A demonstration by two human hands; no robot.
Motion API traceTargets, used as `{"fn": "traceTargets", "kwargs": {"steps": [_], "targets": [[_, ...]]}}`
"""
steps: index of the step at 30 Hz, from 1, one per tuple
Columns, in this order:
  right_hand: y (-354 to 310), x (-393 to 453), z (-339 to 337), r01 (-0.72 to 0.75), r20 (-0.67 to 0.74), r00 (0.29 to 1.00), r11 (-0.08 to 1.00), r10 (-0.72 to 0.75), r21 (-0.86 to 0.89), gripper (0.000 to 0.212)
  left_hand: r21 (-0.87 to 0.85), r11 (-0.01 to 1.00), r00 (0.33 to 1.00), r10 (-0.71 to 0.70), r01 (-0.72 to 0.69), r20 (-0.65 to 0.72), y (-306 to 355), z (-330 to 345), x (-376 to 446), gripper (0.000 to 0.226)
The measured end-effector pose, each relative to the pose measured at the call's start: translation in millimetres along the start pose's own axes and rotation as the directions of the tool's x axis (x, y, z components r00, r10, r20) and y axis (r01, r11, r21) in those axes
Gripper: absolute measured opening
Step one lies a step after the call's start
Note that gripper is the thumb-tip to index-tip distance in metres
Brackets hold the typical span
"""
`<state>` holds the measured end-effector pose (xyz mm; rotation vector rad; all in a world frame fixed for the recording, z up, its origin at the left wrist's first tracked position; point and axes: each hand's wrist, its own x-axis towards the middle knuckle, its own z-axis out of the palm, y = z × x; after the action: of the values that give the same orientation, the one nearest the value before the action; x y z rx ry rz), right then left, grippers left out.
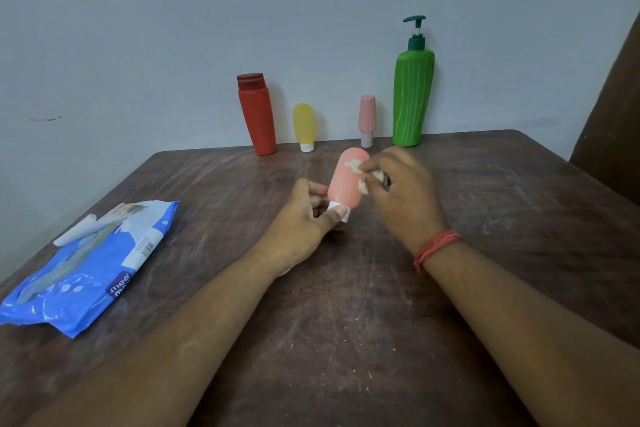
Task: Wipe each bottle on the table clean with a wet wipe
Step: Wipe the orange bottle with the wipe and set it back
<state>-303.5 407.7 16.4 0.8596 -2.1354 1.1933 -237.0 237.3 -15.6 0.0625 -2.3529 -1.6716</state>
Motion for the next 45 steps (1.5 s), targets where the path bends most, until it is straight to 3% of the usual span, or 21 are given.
{"fn": "traceTargets", "kwargs": {"steps": [2, 4, 7, 10, 13, 17, 22, 24, 26, 28, 30, 32, 34, 35, 38, 40, 42, 45], "targets": [[-5, -10, 6, 0.083, 0.155, 0.985, 0.997, -0.081, -0.004, 0.008, -0.131, 0.991, 0.999, -0.028, 0.023, -0.041, -2, -2, 2, 0.032], [-6, -12, 7, 0.144, 0.235, 0.962, 0.989, -0.136, -0.016, 0.008, -0.132, 0.991, 0.997, -0.035, 0.025, -0.07, -2, -5, 3, 0.035], [0, 0, 1, 0.036, 0.053, 0.998, 0.999, -0.036, 0.006, 0.008, 0.065, 0.997, 0.999, 0.035, -0.032, -0.037, -2, -6, 2, 0.038], [8, 8, -6, -0.094, -0.139, 0.986, 0.995, 0.098, 0.03, 0.009, 0.22, 0.97, 0.995, 0.095, -0.101, 0.037, 0, -1, -1, 0.042], [2, 1, -1, -0.02, -0.084, 0.996, 1.0, 0.021, 0.012, 0.01, 0.214, 0.971, 0.994, 0.106, -0.109, 0.027, 2, 0, -1, 0.042], [-7, -7, 6, 0.29, 0.142, 0.951, 0.951, -0.274, -0.109, 0.014, 0.189, 0.977, 0.995, 0.102, -0.096, -0.022, 2, -1, -1, 0.041], [7, 11, -9, 0.067, -0.05, 0.996, 0.985, -0.076, -0.161, 0.019, 0.222, 0.969, 0.994, 0.109, -0.108, 0.01, 0, 4, -1, 0.045], [2, 5, -5, 0.189, 0.07, 0.981, 0.97, -0.18, -0.155, 0.021, 0.192, 0.976, 0.994, 0.111, -0.106, -0.013, -1, 3, -1, 0.045], [-6, -5, 1, 0.427, 0.309, 0.877, 0.893, -0.369, -0.145, 0.024, 0.163, 0.982, 0.995, 0.098, -0.091, -0.036, -1, 2, 0, 0.044], [-7, -6, 1, 0.531, 0.442, 0.792, 0.833, -0.421, -0.157, 0.023, 0.149, 0.986, 0.996, 0.084, -0.077, -0.039, -2, 1, 1, 0.043], [1, 4, -4, 0.446, 0.334, 0.87, 0.868, -0.363, -0.217, 0.023, 0.144, 0.986, 0.996, 0.085, -0.079, -0.036, -1, 1, 0, 0.042], [8, 12, -10, 0.265, 0.107, 0.963, 0.934, -0.246, -0.24, 0.021, 0.144, 0.985, 0.995, 0.099, -0.095, -0.022, -2, 0, 1, 0.041], [9, 10, -10, 0.187, -0.016, 0.981, 0.96, -0.194, -0.208, 0.016, 0.123, 0.988, 0.995, 0.097, -0.094, -0.021, -4, 0, 2, 0.041], [7, 6, -8, 0.211, -0.002, 0.977, 0.959, -0.215, -0.189, 0.016, 0.093, 0.992, 0.996, 0.088, -0.084, -0.031, -4, -1, 2, 0.042], [-7, -8, 0, 0.333, 0.226, 0.927, 0.934, -0.299, -0.131, 0.012, -0.101, 0.994, 0.996, 0.022, -0.031, -0.089, -6, -2, 4, 0.049], [-8, -8, 1, 0.395, 0.282, 0.896, 0.906, -0.344, -0.151, 0.012, -0.203, 0.979, 0.996, -0.001, -0.016, -0.086, -7, -3, 5, 0.054], [-6, 0, -1, 0.324, 0.169, 0.939, 0.933, -0.299, -0.153, 0.012, -0.202, 0.979, 0.999, 0.006, -0.016, -0.049, -7, -3, 4, 0.056], [1, 10, -6, 0.075, -0.058, 0.995, 0.993, -0.081, -0.088, 0.009, -0.057, 0.998, 0.999, 0.033, -0.031, 0.031, -5, -1, 3, 0.06]]}}
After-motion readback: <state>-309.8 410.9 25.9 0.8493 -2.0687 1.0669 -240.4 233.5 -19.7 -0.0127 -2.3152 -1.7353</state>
